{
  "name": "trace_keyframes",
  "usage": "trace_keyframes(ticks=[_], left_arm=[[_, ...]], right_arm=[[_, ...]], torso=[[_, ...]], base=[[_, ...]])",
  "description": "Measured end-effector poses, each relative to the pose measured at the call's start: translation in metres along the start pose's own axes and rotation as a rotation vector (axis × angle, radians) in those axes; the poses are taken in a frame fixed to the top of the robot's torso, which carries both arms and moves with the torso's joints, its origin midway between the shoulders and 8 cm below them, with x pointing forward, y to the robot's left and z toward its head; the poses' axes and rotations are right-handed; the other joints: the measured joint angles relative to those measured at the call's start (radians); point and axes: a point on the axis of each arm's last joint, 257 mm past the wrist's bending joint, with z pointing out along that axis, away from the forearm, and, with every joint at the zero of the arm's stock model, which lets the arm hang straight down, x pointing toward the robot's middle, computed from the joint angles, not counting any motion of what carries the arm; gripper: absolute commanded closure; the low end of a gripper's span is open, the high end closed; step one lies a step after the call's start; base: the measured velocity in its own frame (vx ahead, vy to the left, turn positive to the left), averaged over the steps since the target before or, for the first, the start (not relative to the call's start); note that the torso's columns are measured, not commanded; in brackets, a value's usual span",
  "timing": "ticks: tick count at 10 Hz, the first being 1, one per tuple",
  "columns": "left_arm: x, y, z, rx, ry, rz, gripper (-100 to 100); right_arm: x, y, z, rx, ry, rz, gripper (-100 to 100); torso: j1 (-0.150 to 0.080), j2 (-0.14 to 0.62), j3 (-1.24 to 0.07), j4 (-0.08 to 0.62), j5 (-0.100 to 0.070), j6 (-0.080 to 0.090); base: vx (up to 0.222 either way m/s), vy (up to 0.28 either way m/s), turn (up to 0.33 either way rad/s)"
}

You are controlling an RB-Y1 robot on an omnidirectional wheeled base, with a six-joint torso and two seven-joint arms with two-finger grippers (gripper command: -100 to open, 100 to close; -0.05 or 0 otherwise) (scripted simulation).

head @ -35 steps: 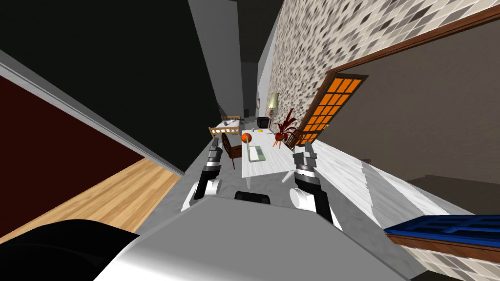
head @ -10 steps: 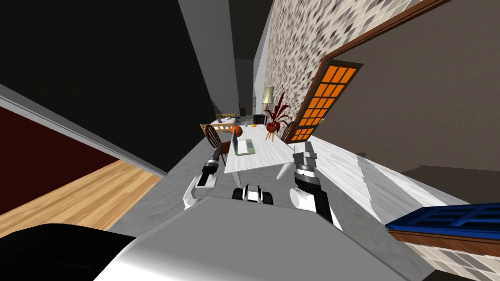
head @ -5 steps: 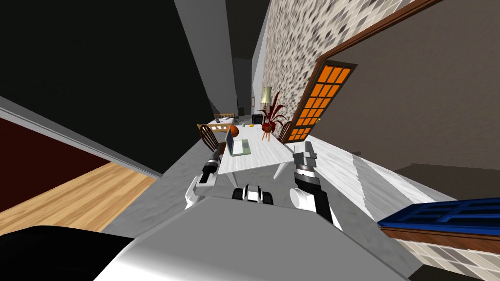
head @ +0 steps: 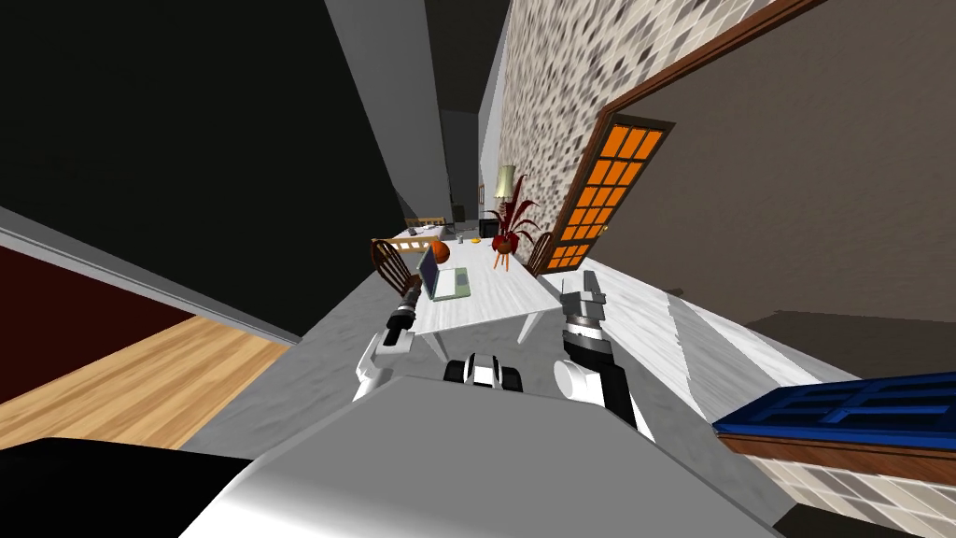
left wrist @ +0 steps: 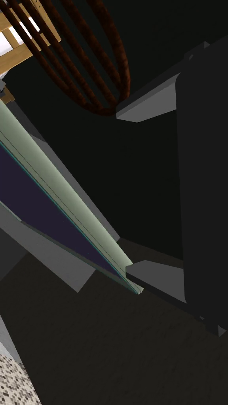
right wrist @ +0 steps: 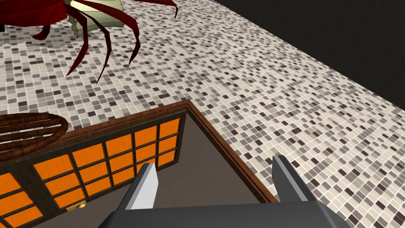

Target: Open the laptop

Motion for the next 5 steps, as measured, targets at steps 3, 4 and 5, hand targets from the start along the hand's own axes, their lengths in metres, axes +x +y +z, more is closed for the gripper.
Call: trace_keyframes(ticks=[3, 4, 5], left_arm=[[0.002, 0.026, 0.006, -0.064, 0.006, 0.045, -100], [0.002, 0.035, 0.008, -0.085, 0.008, 0.060, -100], [0.000, 0.043, 0.010, -0.103, 0.011, 0.073, -100]], right_arm=[[0.000, 0.000, 0.000, 0.000, 0.000, 0.000, 0], [0.000, 0.000, 0.000, 0.000, 0.000, 0.000, 0], [0.000, 0.000, 0.000, 0.000, 0.000, 0.000, 0]], torso=[[0.000, -0.002, -0.001, -0.001, 0.000, 0.000], [0.000, -0.002, -0.001, -0.001, 0.000, 0.000], [0.002, -0.001, -0.001, 0.000, 0.000, 0.000]], base=[[0.032, -0.111, -0.024], [0.022, -0.092, -0.018], [0.007, -0.040, -0.001]])
